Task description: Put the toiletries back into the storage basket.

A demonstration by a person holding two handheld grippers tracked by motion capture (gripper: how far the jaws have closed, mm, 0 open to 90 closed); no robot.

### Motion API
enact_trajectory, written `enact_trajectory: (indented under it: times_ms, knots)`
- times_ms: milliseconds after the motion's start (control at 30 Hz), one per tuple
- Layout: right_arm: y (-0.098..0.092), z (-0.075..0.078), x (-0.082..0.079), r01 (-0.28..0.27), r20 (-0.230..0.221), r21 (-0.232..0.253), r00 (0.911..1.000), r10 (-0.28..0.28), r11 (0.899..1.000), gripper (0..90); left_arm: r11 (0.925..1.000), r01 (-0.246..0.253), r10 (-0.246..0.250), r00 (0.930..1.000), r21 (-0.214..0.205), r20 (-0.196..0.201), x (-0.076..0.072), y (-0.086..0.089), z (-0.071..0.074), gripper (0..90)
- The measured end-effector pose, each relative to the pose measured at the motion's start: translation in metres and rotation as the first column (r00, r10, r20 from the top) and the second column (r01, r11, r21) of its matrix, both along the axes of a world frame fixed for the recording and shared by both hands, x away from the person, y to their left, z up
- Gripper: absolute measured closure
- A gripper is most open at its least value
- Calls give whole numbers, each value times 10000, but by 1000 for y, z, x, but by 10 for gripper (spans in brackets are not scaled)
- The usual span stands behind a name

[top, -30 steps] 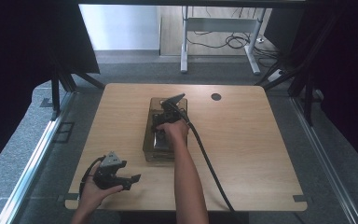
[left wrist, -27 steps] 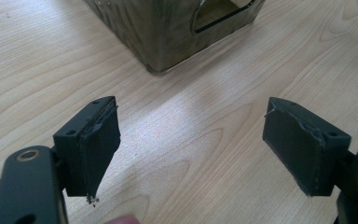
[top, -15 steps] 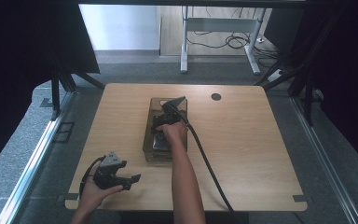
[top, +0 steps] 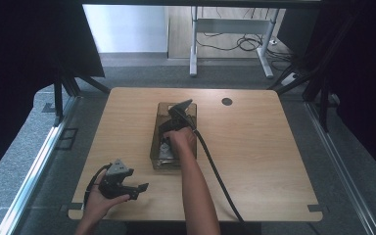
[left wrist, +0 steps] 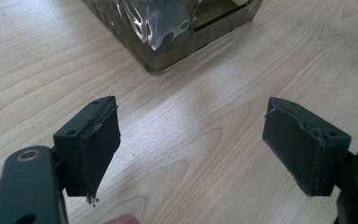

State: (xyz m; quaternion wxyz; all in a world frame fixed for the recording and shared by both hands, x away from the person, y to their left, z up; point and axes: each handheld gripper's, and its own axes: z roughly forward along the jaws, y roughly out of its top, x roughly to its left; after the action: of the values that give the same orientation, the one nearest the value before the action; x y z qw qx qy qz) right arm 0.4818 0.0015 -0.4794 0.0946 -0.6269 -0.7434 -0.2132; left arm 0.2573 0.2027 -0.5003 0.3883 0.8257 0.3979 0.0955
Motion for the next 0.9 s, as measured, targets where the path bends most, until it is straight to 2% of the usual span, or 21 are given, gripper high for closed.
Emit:
enact_trajectory:
  times_ms: [33,67,167,200,300,367,433,600,900]
  knots:
    - [0,0,0,0,0,0,10000,0,10000,360,10000,-3,3,10000,7,-3,0,-1,0,191]
    - [3,8,-1,-224,250,-136,9994,228,9997,357,10000,32,-32,10000,25,-8,0,-1,0,191]
    - [4,16,-3,-399,435,-53,9982,401,9992,356,10000,25,-24,10000,27,-23,0,-2,0,191]
    - [6,22,-5,-636,632,-152,9959,645,9979,356,10000,26,-26,10000,53,-25,0,-3,-1,191]
    - [7,27,-6,-875,793,-177,9929,887,9960,356,10000,13,-13,10000,95,-34,0,-3,-1,191]
    - [7,28,-7,-939,839,-191,9919,952,9954,356,9999,7,-7,10000,103,-36,0,-3,-1,191]
    - [7,30,-9,-1245,1009,-340,9867,1273,9916,356,10000,-31,32,10000,62,-31,0,-3,-2,191]
    - [4,32,-12,-1542,1272,-475,9790,1591,9869,356,9999,-27,27,10000,108,-8,0,-3,-2,191]
    - [-4,38,-19,-1899,1529,-128,9699,1896,9817,357,9997,49,-48,10000,247,-36,0,-7,-3,191]
